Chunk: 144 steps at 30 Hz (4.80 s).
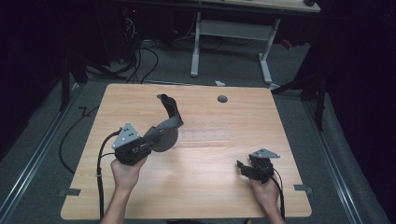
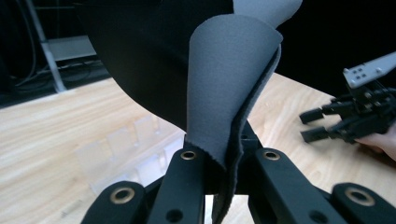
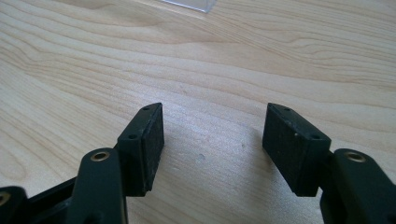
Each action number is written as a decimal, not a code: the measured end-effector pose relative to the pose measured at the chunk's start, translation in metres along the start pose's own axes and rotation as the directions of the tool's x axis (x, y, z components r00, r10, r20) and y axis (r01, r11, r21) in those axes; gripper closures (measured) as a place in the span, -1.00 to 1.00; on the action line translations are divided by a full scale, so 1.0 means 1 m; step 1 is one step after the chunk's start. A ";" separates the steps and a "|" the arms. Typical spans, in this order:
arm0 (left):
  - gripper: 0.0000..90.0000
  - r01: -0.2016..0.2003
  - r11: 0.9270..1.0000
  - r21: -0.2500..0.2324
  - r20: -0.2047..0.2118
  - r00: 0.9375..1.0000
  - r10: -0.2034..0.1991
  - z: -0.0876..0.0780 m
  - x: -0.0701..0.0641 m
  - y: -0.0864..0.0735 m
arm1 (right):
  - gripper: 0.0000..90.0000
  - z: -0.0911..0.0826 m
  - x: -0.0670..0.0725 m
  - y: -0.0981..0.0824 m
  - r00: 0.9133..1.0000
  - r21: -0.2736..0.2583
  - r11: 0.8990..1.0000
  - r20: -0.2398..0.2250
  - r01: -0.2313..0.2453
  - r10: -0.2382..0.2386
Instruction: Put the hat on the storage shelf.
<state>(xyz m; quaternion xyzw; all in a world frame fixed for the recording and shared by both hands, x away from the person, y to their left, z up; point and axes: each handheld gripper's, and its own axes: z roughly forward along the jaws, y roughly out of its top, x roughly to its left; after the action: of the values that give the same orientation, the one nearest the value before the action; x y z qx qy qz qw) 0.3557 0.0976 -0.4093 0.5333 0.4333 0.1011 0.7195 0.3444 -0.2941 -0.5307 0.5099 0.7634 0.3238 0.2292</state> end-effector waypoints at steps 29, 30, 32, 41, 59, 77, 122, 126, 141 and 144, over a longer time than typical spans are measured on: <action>0.91 -0.094 0.995 -0.036 -0.195 0.977 0.086 0.042 0.047 0.005 | -0.17 0.000 0.001 0.000 1.000 0.003 1.000 -0.004 0.001 -0.001; 0.91 -0.099 0.994 -0.036 -0.201 0.976 0.090 0.043 0.048 0.004 | -0.17 0.000 0.001 0.000 1.000 0.002 1.000 -0.003 0.001 -0.001; 0.91 -0.108 0.994 -0.030 -0.213 0.972 0.099 0.044 0.050 0.003 | -0.18 0.000 0.001 0.000 1.000 0.003 1.000 -0.003 0.001 -0.001; 0.91 -0.114 0.993 -0.039 -0.233 0.967 0.102 0.052 0.054 -0.001 | -0.18 0.000 0.001 0.000 1.000 0.002 1.000 -0.003 0.000 0.000; 0.91 -0.109 0.993 -0.051 -0.250 0.964 0.092 0.056 0.055 -0.002 | -0.18 0.000 0.001 0.000 1.000 0.003 1.000 -0.003 0.001 -0.001; 0.91 -0.080 0.996 -0.030 -0.279 0.958 0.069 0.065 0.056 -0.011 | -0.18 0.000 0.001 0.000 1.000 0.003 1.000 -0.003 0.001 -0.001; 0.09 -0.034 0.998 0.045 -0.285 0.957 0.045 0.010 0.056 -0.010 | -0.19 0.000 0.001 0.000 1.000 0.003 1.000 -0.003 -0.001 0.001; 0.07 -0.030 0.999 0.036 -0.290 0.956 0.039 0.004 0.056 -0.009 | -0.19 0.000 0.001 0.000 1.000 0.003 1.000 -0.004 -0.001 0.001; 0.03 0.001 1.000 0.026 -0.293 0.956 0.007 -0.016 0.055 -0.011 | -0.19 0.000 0.001 0.000 1.000 0.003 1.000 -0.003 -0.001 0.001; 0.03 0.000 1.000 0.019 -0.283 0.959 0.005 -0.019 0.053 -0.012 | -0.19 0.000 0.001 0.000 1.000 0.003 1.000 -0.003 -0.001 0.001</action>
<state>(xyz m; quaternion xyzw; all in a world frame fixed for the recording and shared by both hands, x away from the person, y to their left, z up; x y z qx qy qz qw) 0.3699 0.1379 -0.4484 0.5205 0.5319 0.1730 0.6451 0.3443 -0.2932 -0.5307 0.5099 0.7641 0.3235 0.2270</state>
